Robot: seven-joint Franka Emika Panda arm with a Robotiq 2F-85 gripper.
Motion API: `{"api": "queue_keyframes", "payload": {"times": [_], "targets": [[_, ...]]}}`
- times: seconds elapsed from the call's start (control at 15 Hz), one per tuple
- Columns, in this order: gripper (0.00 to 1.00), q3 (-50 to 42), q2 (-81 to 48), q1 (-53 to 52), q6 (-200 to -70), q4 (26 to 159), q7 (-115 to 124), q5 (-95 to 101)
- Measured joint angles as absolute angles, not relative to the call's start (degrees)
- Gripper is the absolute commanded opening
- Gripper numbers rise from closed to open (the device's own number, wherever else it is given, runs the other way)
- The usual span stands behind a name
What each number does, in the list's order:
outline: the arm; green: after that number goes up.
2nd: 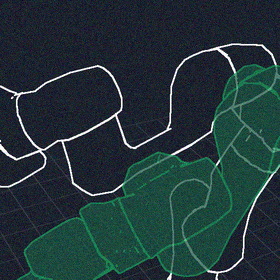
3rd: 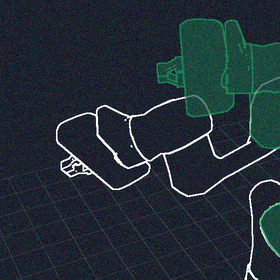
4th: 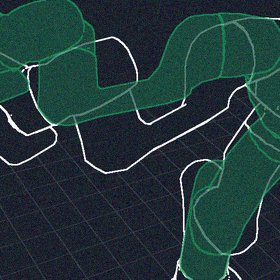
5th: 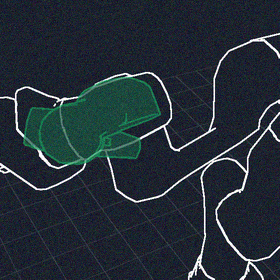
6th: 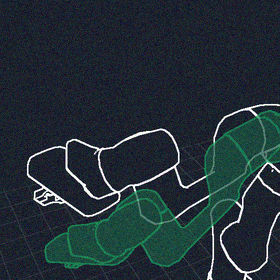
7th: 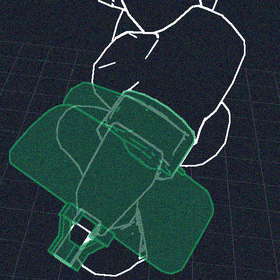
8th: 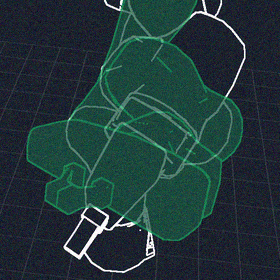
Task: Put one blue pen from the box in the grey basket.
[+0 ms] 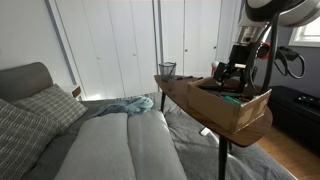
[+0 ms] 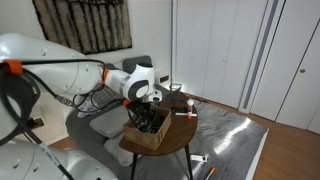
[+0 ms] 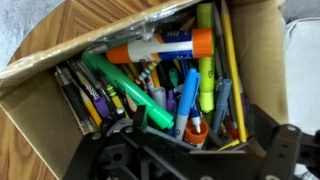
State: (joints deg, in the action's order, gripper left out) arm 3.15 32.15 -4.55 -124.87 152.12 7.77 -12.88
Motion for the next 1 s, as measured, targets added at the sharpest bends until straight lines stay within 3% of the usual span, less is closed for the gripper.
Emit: {"api": "queue_keyframes", "payload": {"times": [0.07, 0.13, 0.2, 0.27, 0.33, 0.47, 0.6, 0.87, 1.0], "targets": [[0.90, 2.9, 31.5, -4.5, -125.3, 152.2, 7.8, -13.1], [0.77, 2.7, 30.9, -4.5, -125.6, 152.2, 7.8, -13.2], [0.79, 2.7, 30.3, -4.5, -125.9, 152.2, 7.8, -13.3], [0.72, 2.8, 29.6, -4.5, -126.4, 152.2, 7.8, -13.4], [0.60, 2.8, 29.0, -4.5, -127.0, 152.2, 7.9, -13.4], [0.54, 3.0, 27.5, -4.6, -128.7, 152.1, 8.0, -13.4], [0.28, 3.2, 26.3, -4.6, -129.7, 151.7, 8.0, -13.4], [0.01, 3.4, 24.8, -4.6, -129.8, 150.3, 8.3, -13.4], [0.01, 3.5, 24.3, -4.6, -129.7, 149.7, 8.3, -13.4]]}}
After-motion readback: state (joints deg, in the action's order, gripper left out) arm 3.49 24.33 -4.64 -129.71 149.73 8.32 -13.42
